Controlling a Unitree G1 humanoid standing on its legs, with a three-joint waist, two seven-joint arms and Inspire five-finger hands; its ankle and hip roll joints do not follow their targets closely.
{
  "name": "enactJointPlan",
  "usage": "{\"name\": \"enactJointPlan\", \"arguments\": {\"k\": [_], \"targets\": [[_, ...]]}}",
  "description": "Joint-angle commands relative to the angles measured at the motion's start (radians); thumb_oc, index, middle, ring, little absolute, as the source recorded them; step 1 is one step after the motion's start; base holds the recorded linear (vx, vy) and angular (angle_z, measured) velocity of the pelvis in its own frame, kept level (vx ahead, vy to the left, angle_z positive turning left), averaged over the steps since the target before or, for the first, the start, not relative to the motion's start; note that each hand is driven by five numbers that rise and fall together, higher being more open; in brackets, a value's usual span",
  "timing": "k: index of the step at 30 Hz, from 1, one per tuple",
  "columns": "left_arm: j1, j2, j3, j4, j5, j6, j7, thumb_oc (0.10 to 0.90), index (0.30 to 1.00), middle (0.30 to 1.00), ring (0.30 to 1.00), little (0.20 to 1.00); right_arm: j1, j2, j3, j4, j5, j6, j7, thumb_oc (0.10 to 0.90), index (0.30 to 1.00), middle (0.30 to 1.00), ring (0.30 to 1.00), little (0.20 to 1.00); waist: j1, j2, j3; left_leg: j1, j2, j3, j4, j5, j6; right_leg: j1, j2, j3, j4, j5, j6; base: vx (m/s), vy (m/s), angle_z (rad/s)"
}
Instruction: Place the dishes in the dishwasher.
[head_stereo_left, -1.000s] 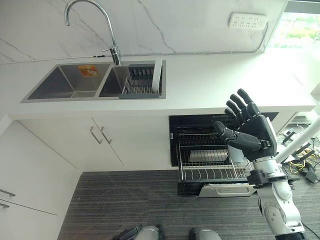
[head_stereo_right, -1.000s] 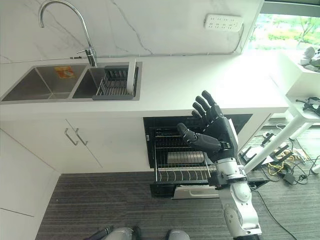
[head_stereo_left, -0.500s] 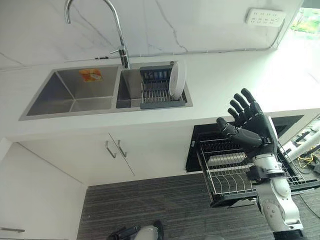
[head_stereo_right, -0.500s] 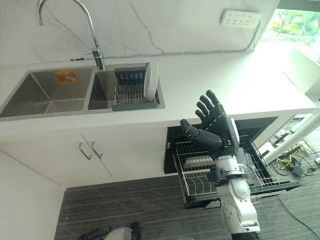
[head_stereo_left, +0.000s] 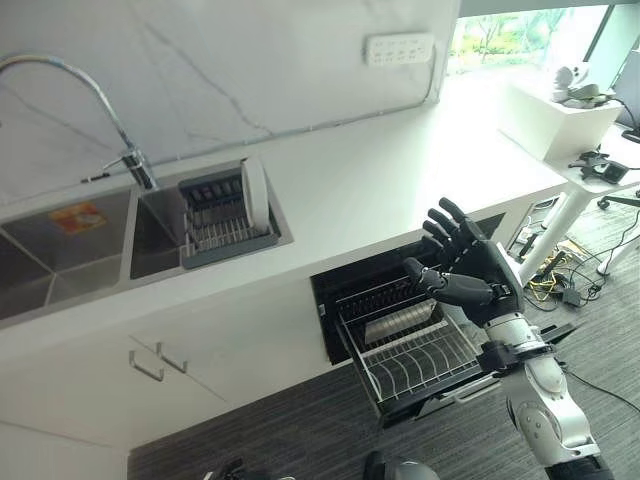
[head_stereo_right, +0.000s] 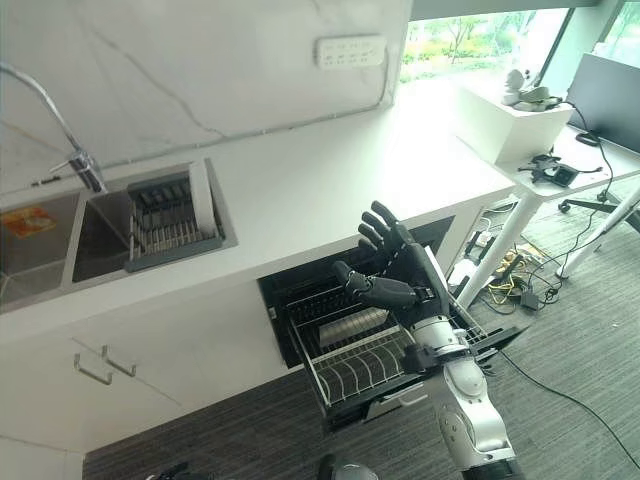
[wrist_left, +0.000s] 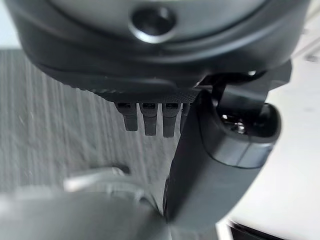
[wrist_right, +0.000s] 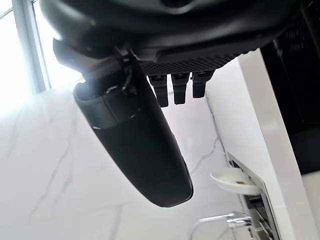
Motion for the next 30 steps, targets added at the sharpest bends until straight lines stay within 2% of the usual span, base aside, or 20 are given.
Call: {"name": "enactJointPlan", "arguments": {"k": [1,2,3,4,6,8,9,11,12,16,17,19,20,23,25,26,27,30], "targets": [[0.002,-0.016,-0.054,0.036,0.014,0.051,-0.049,0.8,0.9,0.9,0.9,0.9,-0.14,0.01,-0.082,-0.106,-0.004,-0.083,0.019,0.8,0.9,0.9,0.9,0.9,0.009,0.032,0.06,0.07,-0.082,0.048,-0.289,-0.092,0.126,0.158,-0.03,0.061,-0.057,-0.052,0.163,0.3,0.433,-0.24],[0.008,-0.027,-0.055,0.059,0.001,0.057,-0.055,0.8,0.9,0.9,0.9,0.9,-0.14,0.009,-0.068,-0.116,-0.023,-0.067,0.016,0.8,0.9,0.9,0.9,0.9,0.014,0.063,0.055,-0.013,-0.043,-0.007,-0.289,-0.082,0.102,0.173,-0.014,0.079,-0.057,-0.075,0.167,0.35,0.524,-0.23],[0.013,-0.035,-0.05,0.107,-0.002,0.039,-0.073,0.8,0.9,0.9,0.9,0.9,-0.137,0.009,-0.047,-0.121,-0.04,-0.074,0.001,0.8,0.9,0.9,0.9,0.9,0.018,0.081,0.053,-0.062,-0.013,-0.019,-0.289,-0.041,0.088,0.197,-0.021,0.083,-0.057,-0.095,0.171,0.43,0.643,-0.42],[0.011,-0.027,-0.045,0.135,0.002,0.036,-0.087,0.8,0.9,0.9,0.9,0.9,-0.139,0.0,-0.043,-0.12,-0.03,-0.074,-0.008,0.8,0.9,0.9,0.9,0.9,0.015,0.084,0.04,-0.055,-0.005,0.028,-0.289,-0.079,0.097,0.212,-0.05,0.059,-0.057,-0.105,0.187,0.37,0.6,-0.56],[0.006,-0.01,-0.042,0.174,0.017,0.028,-0.073,0.8,0.9,0.9,0.9,0.9,-0.125,0.014,-0.039,-0.131,-0.018,-0.08,0.001,0.8,0.9,0.9,0.9,0.9,0.01,0.083,0.015,-0.009,-0.048,0.012,-0.289,-0.154,0.13,0.217,-0.093,0.034,-0.057,-0.09,0.225,0.25,0.419,-0.63],[-0.001,0.001,-0.044,0.177,0.017,0.037,-0.059,0.8,0.9,0.9,0.9,0.9,-0.12,0.022,-0.047,-0.142,-0.019,-0.071,-0.002,0.8,0.9,0.9,0.9,0.9,0.009,0.082,0.001,0.011,-0.072,-0.003,-0.289,-0.172,0.148,0.204,-0.103,0.031,-0.057,-0.07,0.236,0.18,0.222,-0.44],[-0.005,0.014,-0.052,0.198,0.003,0.027,-0.054,0.8,0.9,0.9,0.9,0.9,-0.128,0.033,-0.05,-0.15,-0.015,-0.06,-0.011,0.8,0.9,0.9,0.9,0.9,0.008,0.077,-0.011,0.033,-0.103,-0.023,-0.289,-0.204,0.174,0.182,-0.117,0.044,-0.057,-0.048,0.252,0.16,0.215,-0.3],[-0.008,0.015,-0.056,0.203,0.011,0.028,-0.055,0.8,0.9,0.9,0.9,0.9,-0.127,0.04,-0.053,-0.162,-0.024,-0.046,-0.017,0.8,0.9,0.9,0.9,0.9,0.007,0.076,-0.018,0.029,-0.114,-0.03,-0.289,-0.209,0.186,0.167,-0.116,0.057,-0.057,-0.035,0.257,0.11,0.172,-0.07],[-0.012,0.016,-0.074,0.203,0.024,0.039,-0.056,0.8,0.9,0.9,0.9,0.9,-0.126,0.042,-0.059,-0.169,-0.027,-0.037,-0.043,0.8,0.9,0.9,0.9,0.9,0.005,0.066,-0.019,0.034,-0.134,-0.032,-0.289,-0.226,0.206,0.139,-0.128,0.077,-0.057,0.003,0.275,0.08,0.14,0.07],[-0.014,0.018,-0.083,0.197,0.029,0.042,-0.061,0.8,0.9,0.9,0.9,0.9,-0.123,0.04,-0.068,-0.172,-0.025,-0.041,-0.051,0.8,0.9,0.9,0.9,0.9,0.003,0.061,-0.017,0.03,-0.142,-0.031,-0.289,-0.234,0.216,0.12,-0.133,0.086,-0.057,0.023,0.282,0.02,0.058,-0.05],[-0.013,0.021,-0.089,0.191,0.032,0.045,-0.058,0.8,0.9,0.9,0.9,0.9,-0.12,0.039,-0.072,-0.173,-0.019,-0.044,-0.056,0.8,0.9,0.9,0.9,0.9,0.002,0.057,-0.015,0.029,-0.145,-0.029,-0.289,-0.239,0.221,0.11,-0.13,0.087,-0.057,0.031,0.283,-0.04,0.008,-0.18],[-0.005,0.027,-0.088,0.167,0.014,0.053,-0.048,0.8,0.9,0.9,0.9,0.9,-0.127,0.04,-0.068,-0.167,-0.002,-0.051,-0.047,0.8,0.9,0.9,0.9,0.9,0.017,0.056,-0.012,0.031,-0.126,-0.001,-0.289,-0.241,0.222,0.111,-0.116,0.025,-0.057,0.046,0.281,-0.07,-0.025,-0.17],[-0.004,0.031,-0.085,0.155,0.003,0.058,-0.04,0.8,0.9,0.9,0.9,0.9,-0.134,0.037,-0.064,-0.163,0.009,-0.056,-0.043,0.8,0.9,0.9,0.9,0.9,0.026,0.057,-0.006,0.034,-0.114,0.013,-0.289,-0.242,0.22,0.126,-0.095,0.004,-0.057,0.031,0.275,-0.1,-0.068,-0.23],[-0.005,0.022,-0.078,0.156,-0.002,0.051,-0.026,0.8,0.9,0.9,0.9,0.9,-0.127,0.023,-0.06,-0.178,0.011,-0.073,-0.035,0.8,0.9,0.9,0.9,0.9,0.028,0.053,0.001,0.007,-0.118,0.003,-0.289,-0.217,0.205,0.127,-0.032,0.021,-0.057,-0.011,0.24,-0.12,-0.109,-0.45],[-0.007,0.024,-0.069,0.152,-0.029,0.058,-0.017,0.8,0.9,0.9,0.9,0.9,-0.134,0.01,-0.055,-0.173,0.013,-0.079,-0.037,0.8,0.9,0.9,0.9,0.9,0.037,0.05,0.004,-0.012,-0.119,0.002,-0.289,-0.201,0.194,0.126,-0.022,0.028,-0.057,-0.042,0.225,-0.18,-0.174,0.04],[0.004,0.014,-0.049,0.156,-0.043,0.049,-0.04,0.8,0.9,0.9,0.9,0.9,-0.149,-0.001,-0.046,-0.154,0.018,-0.1,-0.044,0.8,0.9,0.9,0.9,0.9,0.056,0.045,0.014,-0.028,-0.107,0.016,-0.289,-0.181,0.168,0.133,-0.027,0.013,-0.057,-0.067,0.218,-0.2,-0.157,0.26],[0.009,0.007,-0.045,0.165,-0.031,0.035,-0.044,0.8,0.9,0.9,0.9,0.9,-0.154,-0.005,-0.045,-0.146,0.018,-0.102,-0.04,0.8,0.9,0.9,0.9,0.9,0.062,0.047,0.017,-0.04,-0.102,0.017,-0.289,-0.17,0.162,0.134,-0.024,0.011,-0.057,-0.074,0.212,-0.23,-0.161,0.15],[0.022,-0.01,-0.038,0.188,-0.028,0.013,-0.039,0.8,0.9,0.9,0.9,0.9,-0.161,-0.011,-0.035,-0.134,0.013,-0.096,-0.011,0.8,0.9,0.9,0.9,0.9,0.061,0.053,0.02,-0.061,-0.085,0.02,-0.289,-0.145,0.141,0.135,-0.002,0.018,-0.057,-0.092,0.191,-0.15,-0.09,-0.04]]}}
